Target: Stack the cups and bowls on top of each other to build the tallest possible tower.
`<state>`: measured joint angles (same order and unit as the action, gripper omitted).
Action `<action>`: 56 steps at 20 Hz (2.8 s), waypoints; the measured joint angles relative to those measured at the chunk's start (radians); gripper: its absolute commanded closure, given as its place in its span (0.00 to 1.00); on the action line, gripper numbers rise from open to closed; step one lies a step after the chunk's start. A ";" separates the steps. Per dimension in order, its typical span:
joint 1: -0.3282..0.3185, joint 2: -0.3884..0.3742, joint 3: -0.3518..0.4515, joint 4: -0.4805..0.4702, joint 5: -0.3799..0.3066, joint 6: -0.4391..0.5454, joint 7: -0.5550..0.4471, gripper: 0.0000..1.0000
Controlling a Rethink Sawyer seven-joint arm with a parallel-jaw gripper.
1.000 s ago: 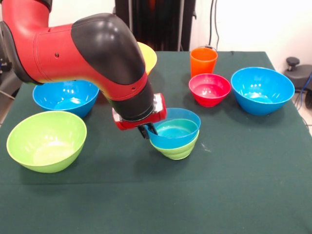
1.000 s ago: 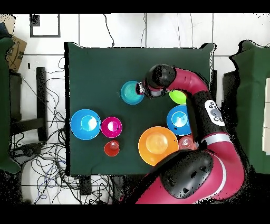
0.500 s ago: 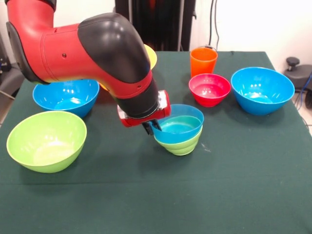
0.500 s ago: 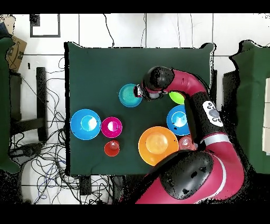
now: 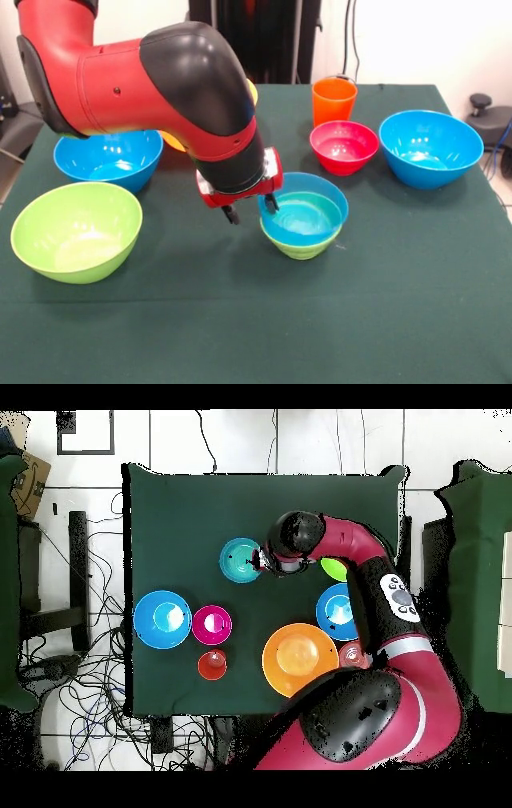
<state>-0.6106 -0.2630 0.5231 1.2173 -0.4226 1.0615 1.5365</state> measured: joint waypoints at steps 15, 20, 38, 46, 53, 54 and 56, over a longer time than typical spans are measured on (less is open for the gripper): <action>-0.001 -0.022 0.011 0.060 -0.086 0.000 0.000 0.00; -0.015 -0.067 0.031 0.104 -0.088 0.000 0.000 0.00; -0.029 -0.192 0.065 0.154 -0.097 -0.013 0.000 0.00; -0.026 -0.225 0.067 0.162 -0.102 -0.093 0.000 0.00; -0.008 -0.221 0.067 0.162 -0.105 -0.149 0.000 0.00; -0.005 -0.220 0.067 0.162 -0.106 -0.158 0.000 0.00; -0.003 -0.219 0.067 0.162 -0.106 -0.162 0.000 0.00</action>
<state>-0.6134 -0.4818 0.5901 1.3793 -0.5286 0.8995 1.5365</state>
